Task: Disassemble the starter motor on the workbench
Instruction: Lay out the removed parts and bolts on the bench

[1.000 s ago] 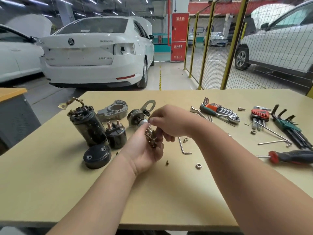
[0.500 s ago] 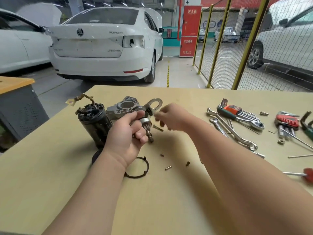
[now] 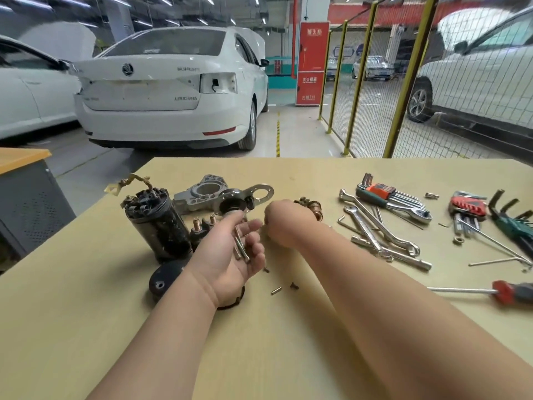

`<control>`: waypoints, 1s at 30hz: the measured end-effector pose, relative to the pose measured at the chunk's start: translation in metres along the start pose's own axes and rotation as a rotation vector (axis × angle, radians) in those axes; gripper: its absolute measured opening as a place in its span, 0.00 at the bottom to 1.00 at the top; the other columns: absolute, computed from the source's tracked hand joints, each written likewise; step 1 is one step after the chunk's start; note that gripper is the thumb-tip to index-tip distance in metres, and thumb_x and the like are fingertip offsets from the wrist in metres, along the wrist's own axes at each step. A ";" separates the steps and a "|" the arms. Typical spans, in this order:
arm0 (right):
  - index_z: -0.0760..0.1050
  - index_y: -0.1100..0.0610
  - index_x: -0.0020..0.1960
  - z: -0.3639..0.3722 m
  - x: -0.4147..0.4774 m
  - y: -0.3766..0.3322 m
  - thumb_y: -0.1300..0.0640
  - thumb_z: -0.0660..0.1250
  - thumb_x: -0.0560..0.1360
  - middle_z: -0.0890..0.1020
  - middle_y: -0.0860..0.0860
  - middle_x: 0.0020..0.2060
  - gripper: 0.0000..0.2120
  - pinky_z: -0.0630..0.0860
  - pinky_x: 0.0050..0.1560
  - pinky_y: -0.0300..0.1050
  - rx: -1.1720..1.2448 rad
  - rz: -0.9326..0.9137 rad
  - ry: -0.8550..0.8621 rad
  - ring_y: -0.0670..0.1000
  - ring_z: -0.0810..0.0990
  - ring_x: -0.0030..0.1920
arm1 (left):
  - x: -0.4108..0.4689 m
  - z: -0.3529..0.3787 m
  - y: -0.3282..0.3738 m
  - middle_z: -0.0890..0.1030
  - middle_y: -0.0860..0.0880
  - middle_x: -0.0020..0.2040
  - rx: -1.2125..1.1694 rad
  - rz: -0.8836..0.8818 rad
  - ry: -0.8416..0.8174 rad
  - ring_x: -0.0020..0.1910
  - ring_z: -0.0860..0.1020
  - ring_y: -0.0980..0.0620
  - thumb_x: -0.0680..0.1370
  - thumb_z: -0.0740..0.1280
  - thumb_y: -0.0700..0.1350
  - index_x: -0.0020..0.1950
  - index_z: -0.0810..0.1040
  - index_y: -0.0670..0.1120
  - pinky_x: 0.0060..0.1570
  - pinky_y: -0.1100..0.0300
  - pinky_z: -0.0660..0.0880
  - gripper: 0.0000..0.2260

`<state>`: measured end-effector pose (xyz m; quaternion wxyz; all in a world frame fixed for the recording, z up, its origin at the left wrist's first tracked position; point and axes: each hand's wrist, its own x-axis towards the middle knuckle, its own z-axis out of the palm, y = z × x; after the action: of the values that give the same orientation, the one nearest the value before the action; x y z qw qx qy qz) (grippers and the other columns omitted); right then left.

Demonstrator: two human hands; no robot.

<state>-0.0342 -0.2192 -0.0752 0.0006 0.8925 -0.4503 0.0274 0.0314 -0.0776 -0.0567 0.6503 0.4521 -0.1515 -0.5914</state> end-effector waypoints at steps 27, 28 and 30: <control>0.68 0.55 0.33 -0.011 -0.105 0.065 0.44 0.64 0.71 0.72 0.49 0.32 0.17 0.60 0.27 0.39 -0.083 0.102 0.010 0.52 0.72 0.32 | -0.009 -0.006 -0.013 0.71 0.55 0.25 0.988 0.757 0.320 0.23 0.69 0.59 0.76 0.67 0.56 0.39 0.78 0.49 0.29 0.60 0.67 0.13; 0.67 0.55 0.32 -0.009 -0.103 0.061 0.48 0.64 0.72 0.71 0.50 0.32 0.15 0.60 0.27 0.38 -0.080 0.098 0.023 0.51 0.71 0.30 | -0.012 -0.007 -0.010 0.74 0.56 0.28 1.100 0.769 0.305 0.25 0.71 0.60 0.75 0.68 0.56 0.39 0.79 0.52 0.29 0.61 0.67 0.10; 0.66 0.56 0.31 -0.008 -0.099 0.055 0.52 0.63 0.72 0.71 0.51 0.31 0.13 0.61 0.27 0.38 -0.041 0.113 0.014 0.51 0.69 0.29 | -0.017 -0.011 -0.008 0.75 0.57 0.32 1.458 0.705 0.239 0.30 0.72 0.62 0.73 0.69 0.58 0.39 0.78 0.56 0.30 0.62 0.67 0.07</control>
<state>-0.1376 -0.1716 -0.0737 0.0204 0.8653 -0.5003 0.0244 0.0298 -0.0566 -0.0626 0.3525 0.7472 -0.5609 -0.0532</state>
